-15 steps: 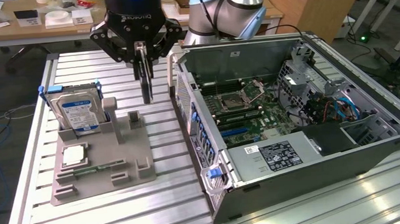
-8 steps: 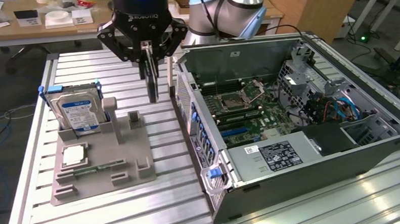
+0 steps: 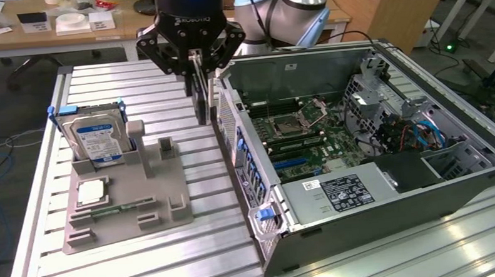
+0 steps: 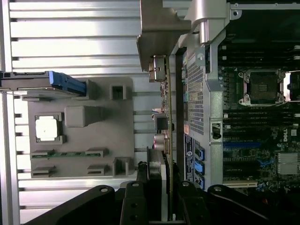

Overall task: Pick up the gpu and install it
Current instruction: 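Pick up the gpu and move the gpu toward the slot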

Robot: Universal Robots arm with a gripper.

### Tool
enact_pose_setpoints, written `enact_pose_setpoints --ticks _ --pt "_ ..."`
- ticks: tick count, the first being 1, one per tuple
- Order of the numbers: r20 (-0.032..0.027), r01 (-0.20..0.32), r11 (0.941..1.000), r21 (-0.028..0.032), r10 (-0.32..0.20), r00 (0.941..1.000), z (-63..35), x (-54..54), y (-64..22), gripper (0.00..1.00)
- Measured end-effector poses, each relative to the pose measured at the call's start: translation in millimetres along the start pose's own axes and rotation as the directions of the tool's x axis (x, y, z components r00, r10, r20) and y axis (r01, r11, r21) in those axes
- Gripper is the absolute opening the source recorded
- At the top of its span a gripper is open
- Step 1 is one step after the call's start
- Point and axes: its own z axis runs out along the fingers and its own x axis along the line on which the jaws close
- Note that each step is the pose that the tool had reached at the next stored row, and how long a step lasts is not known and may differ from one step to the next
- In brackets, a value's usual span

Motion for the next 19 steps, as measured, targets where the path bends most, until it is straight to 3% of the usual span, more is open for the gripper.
enact_pose_setpoints --ticks 19 --pt "0.0001 0.0 1.0 -0.0001 0.0 1.0 0.7 -45.7 1.8 0.28"
